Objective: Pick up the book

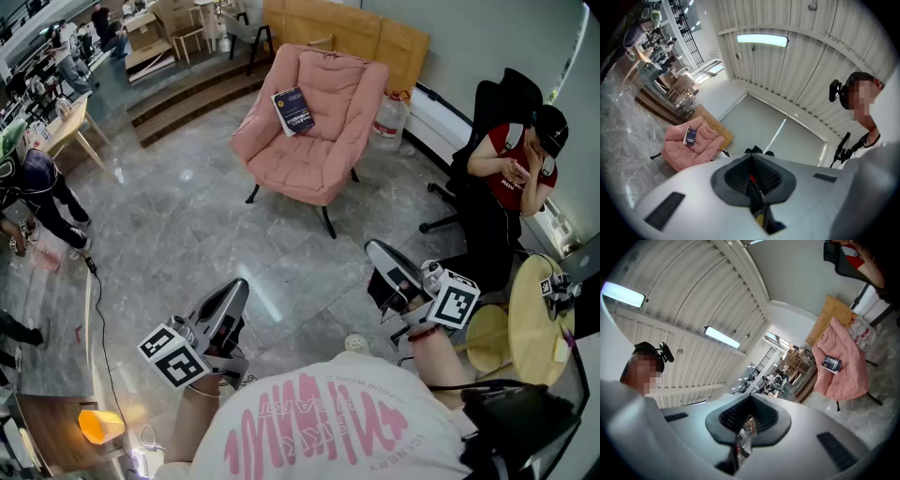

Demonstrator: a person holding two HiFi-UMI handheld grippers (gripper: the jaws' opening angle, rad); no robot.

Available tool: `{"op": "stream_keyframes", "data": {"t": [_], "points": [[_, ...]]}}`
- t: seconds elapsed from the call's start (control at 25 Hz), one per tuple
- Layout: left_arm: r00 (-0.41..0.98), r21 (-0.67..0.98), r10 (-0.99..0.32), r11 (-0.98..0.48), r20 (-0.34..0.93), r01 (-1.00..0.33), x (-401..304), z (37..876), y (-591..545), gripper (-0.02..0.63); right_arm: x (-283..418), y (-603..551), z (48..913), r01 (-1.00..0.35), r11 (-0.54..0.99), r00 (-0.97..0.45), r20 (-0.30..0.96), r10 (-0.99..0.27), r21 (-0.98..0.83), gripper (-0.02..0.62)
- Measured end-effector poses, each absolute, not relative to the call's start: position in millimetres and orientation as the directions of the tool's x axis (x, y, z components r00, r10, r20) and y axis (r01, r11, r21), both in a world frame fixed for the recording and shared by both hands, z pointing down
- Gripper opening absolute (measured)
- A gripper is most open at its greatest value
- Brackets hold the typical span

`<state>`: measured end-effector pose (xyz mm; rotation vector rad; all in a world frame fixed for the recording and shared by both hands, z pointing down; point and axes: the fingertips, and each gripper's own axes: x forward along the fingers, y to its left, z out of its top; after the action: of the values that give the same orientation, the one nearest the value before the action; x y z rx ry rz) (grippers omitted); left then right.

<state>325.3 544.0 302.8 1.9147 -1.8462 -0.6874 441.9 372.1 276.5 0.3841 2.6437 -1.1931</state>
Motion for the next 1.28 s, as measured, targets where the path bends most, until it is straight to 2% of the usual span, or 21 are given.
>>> {"op": "stream_keyframes", "data": {"t": [0.44, 0.6, 0.92, 1.28], "points": [[-0.02, 0.574, -0.995, -0.041, -0.1, -0.818, 318, 295, 562, 0.008, 432, 380, 267, 0.349, 0.634, -0.934, -0.312, 0.175, -0.69, 0.009], [-0.035, 0.567, -0.994, -0.03, -0.102, -0.823, 315, 294, 565, 0.008, 430, 378, 258, 0.393, 0.553, -0.915, -0.373, 0.154, -0.735, 0.009], [-0.048, 0.553, -0.999, 0.029, -0.02, -0.832, 313, 312, 549, 0.008, 434, 346, 270, 0.376, 0.517, -0.92, -0.377, 0.109, -0.769, 0.009], [-0.095, 0.495, -0.995, 0.081, -0.004, -0.865, 280, 297, 502, 0.008, 380, 291, 269, 0.385, 0.504, -0.92, -0.361, 0.15, -0.773, 0.009]]}}
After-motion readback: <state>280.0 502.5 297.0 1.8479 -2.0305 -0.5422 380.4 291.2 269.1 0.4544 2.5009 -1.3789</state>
